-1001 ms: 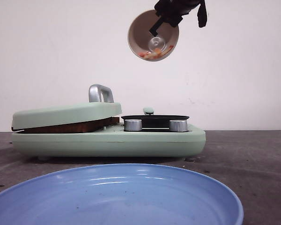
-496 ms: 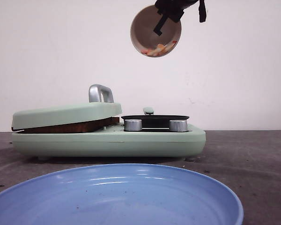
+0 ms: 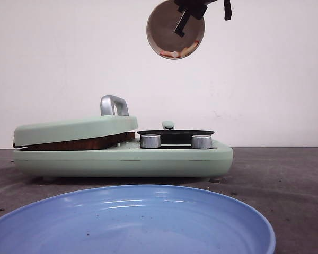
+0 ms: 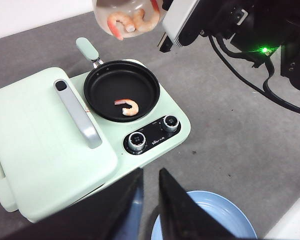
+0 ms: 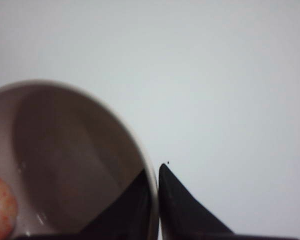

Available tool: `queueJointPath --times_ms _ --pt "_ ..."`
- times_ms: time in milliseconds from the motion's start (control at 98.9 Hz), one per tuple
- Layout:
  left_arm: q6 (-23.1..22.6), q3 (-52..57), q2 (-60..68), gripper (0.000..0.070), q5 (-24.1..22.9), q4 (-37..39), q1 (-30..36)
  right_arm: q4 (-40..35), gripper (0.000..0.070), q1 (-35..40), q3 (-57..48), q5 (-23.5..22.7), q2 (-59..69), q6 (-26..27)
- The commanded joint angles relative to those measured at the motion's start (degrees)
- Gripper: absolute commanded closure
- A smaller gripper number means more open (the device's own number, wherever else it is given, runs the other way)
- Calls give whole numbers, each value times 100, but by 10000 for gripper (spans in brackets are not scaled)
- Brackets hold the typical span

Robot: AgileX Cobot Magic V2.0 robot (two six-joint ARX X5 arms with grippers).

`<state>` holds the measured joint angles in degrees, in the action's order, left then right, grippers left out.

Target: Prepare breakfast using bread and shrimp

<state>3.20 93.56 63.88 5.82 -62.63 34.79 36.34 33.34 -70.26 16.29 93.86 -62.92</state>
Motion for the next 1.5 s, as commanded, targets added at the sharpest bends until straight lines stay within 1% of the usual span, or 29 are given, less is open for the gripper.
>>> queueJointPath --times_ms 0,121,435,587,748,981,1406,1487 --pt "-83 74 15 700 -4 22 57 122 697 63 -146 -39 52 -181" --pt "-83 55 15 700 -4 22 85 136 697 55 -146 -136 55 -289" --pt "-81 46 15 700 -7 46 234 442 697 20 -146 -146 105 -553" --pt "-81 46 15 700 -9 46 273 450 697 15 -146 -160 129 -625" --pt "-81 46 15 700 -9 46 280 470 697 15 -146 -271 129 -868" --pt "-81 46 15 700 -48 46 280 682 697 11 -146 -282 129 -1134" --pt "-83 46 15 699 -46 44 280 713 697 11 -146 -323 129 -1165" --pt "-83 46 15 699 -46 46 280 710 697 11 -146 -286 129 -999"
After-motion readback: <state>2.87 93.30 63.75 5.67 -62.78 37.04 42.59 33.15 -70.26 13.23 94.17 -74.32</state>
